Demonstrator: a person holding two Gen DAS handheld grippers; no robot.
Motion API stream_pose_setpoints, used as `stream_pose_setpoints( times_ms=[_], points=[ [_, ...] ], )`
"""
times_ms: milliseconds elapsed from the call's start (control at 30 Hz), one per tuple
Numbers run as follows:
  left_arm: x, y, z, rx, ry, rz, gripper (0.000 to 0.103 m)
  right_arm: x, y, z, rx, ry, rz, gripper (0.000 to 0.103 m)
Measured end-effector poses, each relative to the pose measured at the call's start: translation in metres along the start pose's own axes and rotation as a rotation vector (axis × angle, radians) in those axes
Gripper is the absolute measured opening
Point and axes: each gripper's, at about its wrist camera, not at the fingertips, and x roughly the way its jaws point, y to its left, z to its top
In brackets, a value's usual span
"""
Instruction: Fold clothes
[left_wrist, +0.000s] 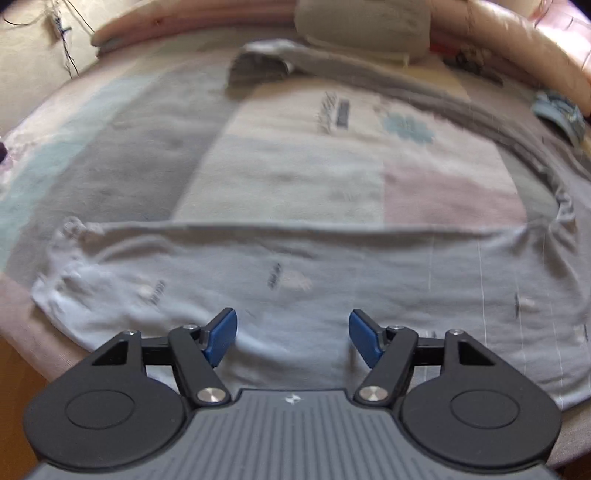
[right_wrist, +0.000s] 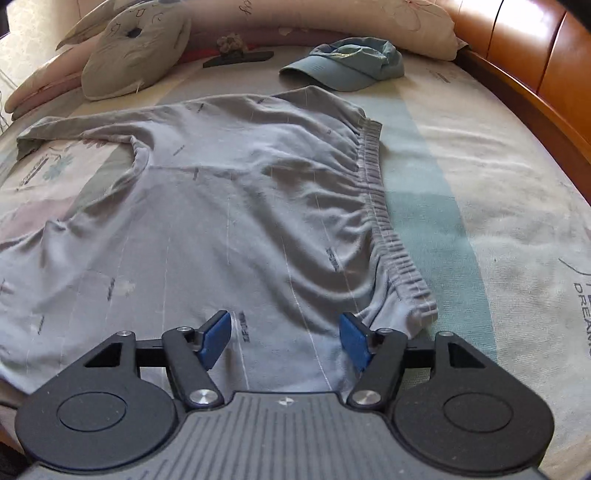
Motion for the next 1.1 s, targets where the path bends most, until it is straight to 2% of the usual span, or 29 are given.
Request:
stream_pose_setpoints(
  times_ms=[167, 267, 300, 400, 533, 633, 667, 800, 867, 933, 1000, 1100],
  points=[
    [0.009, 0.018, 0.011, -0.024, -0.038, 0.055, 0.071, -0.001, 0.040, 0.020, -0.067, -0.064, 0.131, 0.075],
    [0.023, 0.037, 0.009, -0.049, -0.027, 0.131, 0.071, 0.006, 0.079, 0.030, -0.144, -0.070, 0.203, 0.075],
    [0.025, 0.044, 0.006, -0.061, -0.021, 0.143, 0.075, 0.009, 0.092, 0.032, -0.171, -0.070, 0.223, 0.075],
    [0.025, 0.072, 0.000, -0.139, -0.024, 0.083, 0.078, 0.021, 0.128, 0.039, -0.242, -0.063, 0.246, 0.076],
    [0.018, 0.091, 0.002, -0.160, 0.003, 0.057, 0.073, 0.045, 0.168, 0.048, -0.307, -0.043, 0.213, 0.076],
    [0.009, 0.099, 0.014, -0.156, -0.045, -0.019, 0.073, 0.067, 0.194, 0.054, -0.340, -0.018, 0.141, 0.079],
    [0.009, 0.100, 0.019, -0.138, -0.060, -0.044, 0.074, 0.071, 0.199, 0.057, -0.333, -0.022, 0.122, 0.086],
    [0.024, 0.102, 0.033, -0.048, -0.049, -0.076, 0.076, 0.073, 0.203, 0.069, -0.261, 0.002, 0.079, 0.088],
    [0.043, 0.111, 0.030, -0.065, 0.031, -0.081, 0.075, 0.068, 0.200, 0.071, -0.206, 0.013, 0.060, 0.088],
    [0.042, 0.116, 0.031, -0.066, 0.013, -0.115, 0.076, 0.061, 0.196, 0.071, -0.156, 0.020, 0.029, 0.089],
    [0.040, 0.116, 0.045, -0.059, 0.020, -0.142, 0.076, 0.055, 0.192, 0.072, -0.112, 0.029, 0.004, 0.089],
    [0.038, 0.110, 0.073, -0.030, -0.028, -0.183, 0.077, 0.049, 0.190, 0.076, -0.063, 0.034, -0.017, 0.090]
  ],
)
